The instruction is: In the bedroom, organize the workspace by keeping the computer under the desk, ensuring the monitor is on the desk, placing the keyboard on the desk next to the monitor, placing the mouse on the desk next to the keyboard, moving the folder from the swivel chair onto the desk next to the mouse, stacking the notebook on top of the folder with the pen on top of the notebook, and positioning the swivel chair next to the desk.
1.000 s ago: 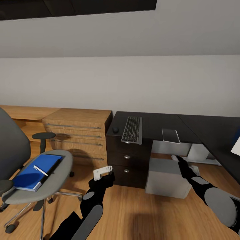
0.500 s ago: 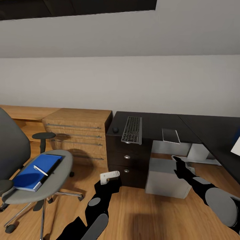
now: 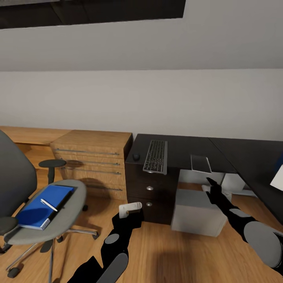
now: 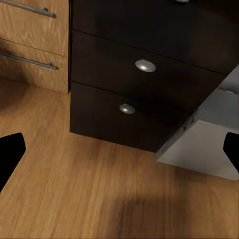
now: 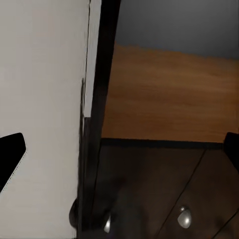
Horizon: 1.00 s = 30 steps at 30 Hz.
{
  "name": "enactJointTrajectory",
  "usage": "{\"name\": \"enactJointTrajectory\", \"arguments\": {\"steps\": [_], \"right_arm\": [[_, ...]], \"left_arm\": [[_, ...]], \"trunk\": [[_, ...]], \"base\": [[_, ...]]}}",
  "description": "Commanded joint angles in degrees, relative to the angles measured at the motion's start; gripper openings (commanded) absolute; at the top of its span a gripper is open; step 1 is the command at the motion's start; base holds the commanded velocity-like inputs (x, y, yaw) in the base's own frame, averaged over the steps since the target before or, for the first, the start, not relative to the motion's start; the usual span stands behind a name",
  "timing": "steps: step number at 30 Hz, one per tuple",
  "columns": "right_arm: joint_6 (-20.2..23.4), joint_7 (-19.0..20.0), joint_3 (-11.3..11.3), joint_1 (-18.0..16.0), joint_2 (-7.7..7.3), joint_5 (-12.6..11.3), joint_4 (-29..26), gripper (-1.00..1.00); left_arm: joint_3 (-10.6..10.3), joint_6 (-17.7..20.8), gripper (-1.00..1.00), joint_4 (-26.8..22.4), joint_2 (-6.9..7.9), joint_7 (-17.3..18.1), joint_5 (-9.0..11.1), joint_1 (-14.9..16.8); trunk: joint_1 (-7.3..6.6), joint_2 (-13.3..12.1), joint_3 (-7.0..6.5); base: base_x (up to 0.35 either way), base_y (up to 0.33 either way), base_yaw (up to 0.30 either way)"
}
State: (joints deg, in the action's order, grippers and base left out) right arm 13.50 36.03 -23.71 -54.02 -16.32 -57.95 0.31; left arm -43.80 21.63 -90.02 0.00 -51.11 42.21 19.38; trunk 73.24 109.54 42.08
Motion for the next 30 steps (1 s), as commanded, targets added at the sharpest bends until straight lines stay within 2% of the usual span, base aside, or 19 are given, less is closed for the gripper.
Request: {"name": "enactJointTrajectory", "arguments": {"steps": [1,5,13,30], "right_arm": [[0.49,0.20,-0.02,-0.03,-0.13,-0.50,0.04,1.00],[0.48,0.48,-0.02,-0.03,-0.56,-0.53,0.10,1.00],[0.41,0.25,-0.02,-0.03,-1.41,-0.76,0.13,1.00],[0.53,0.12,-0.02,-0.03,-1.66,-0.99,0.13,1.00]], "left_arm": [[-0.06,0.26,1.00,-0.07,0.00,-0.39,0.24,0.06],[-0.06,0.26,1.00,-0.07,0.00,-0.39,0.24,0.06],[-0.20,0.32,1.00,-0.07,0.01,-0.33,0.24,0.05],[-1.02,0.26,1.00,0.00,0.09,-0.15,0.24,0.05]], "trunk": [[-0.23,-0.39,-0.13],[-1.11,-1.99,-0.84],[-1.11,-1.99,-0.84],[-1.11,-1.99,-0.84]], "base": [[0.000,0.000,0.000],[0.000,0.000,0.000],[0.000,0.000,0.000],[0.092,0.000,0.000]]}}
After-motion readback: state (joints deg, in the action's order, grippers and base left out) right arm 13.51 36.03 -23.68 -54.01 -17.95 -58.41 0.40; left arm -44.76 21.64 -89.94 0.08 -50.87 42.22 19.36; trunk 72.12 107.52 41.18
